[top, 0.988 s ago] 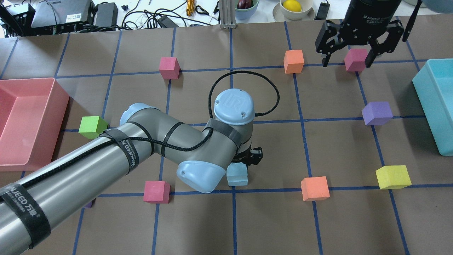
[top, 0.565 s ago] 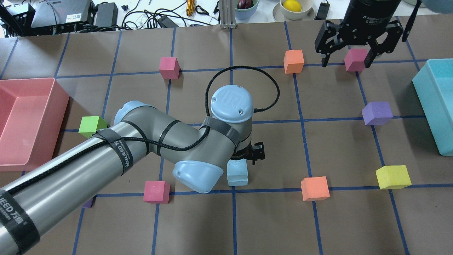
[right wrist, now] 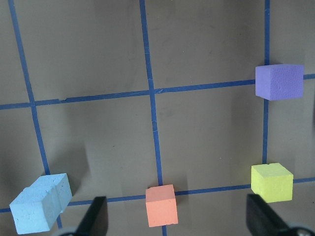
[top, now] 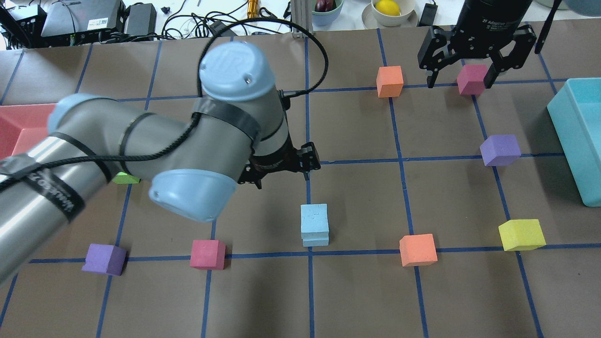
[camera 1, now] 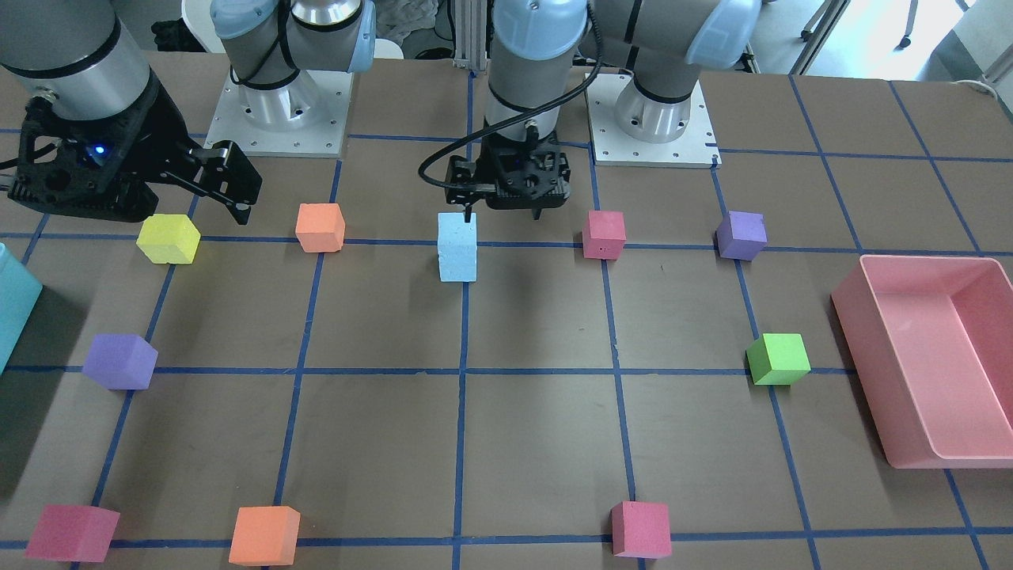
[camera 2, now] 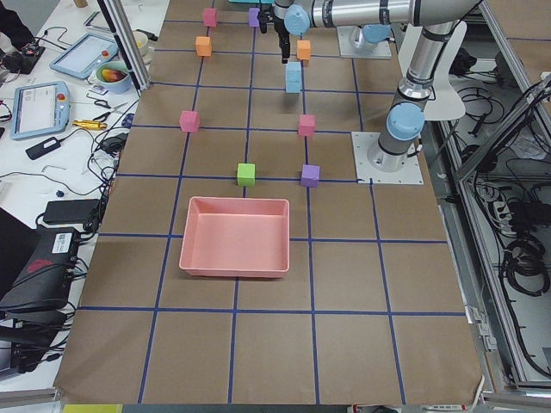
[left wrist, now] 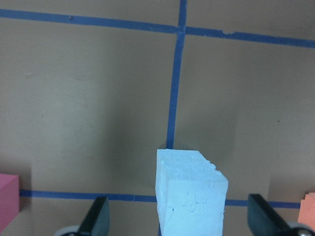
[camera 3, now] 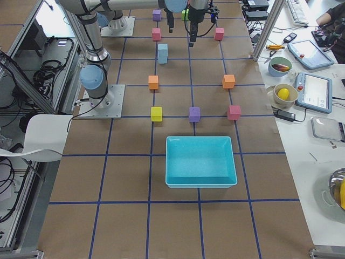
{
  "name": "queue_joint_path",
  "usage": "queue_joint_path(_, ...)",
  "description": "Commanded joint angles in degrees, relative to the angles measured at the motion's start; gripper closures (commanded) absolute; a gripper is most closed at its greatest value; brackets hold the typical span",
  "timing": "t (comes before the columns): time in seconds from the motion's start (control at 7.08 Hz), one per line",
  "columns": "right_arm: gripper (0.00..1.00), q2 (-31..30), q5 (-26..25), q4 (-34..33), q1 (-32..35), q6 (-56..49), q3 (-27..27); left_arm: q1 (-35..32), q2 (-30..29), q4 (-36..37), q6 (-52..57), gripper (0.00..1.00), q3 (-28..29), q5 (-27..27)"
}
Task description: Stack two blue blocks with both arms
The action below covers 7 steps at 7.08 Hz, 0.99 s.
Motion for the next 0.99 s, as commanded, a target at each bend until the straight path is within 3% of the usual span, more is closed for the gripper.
queue_joint_path(0.0,0.0,-0.4,0.2,0.0,0.5,-0.2,-0.1,9.5,3.4,-9.3,6.4,0.0,7.4,-1.1)
queue_joint_path(0.56,0.0,-0.3,0.1,-0.2,0.3,-0.2,0.0,18.9,4.1,-13.0,16.1,0.0,11.6,0.9)
queue_joint_path(0.85,0.0,-0.4,0.1,0.0,0.5,-0.1,0.1,19.9,4.2,-12.8,17.1,0.0,11.6,1.0)
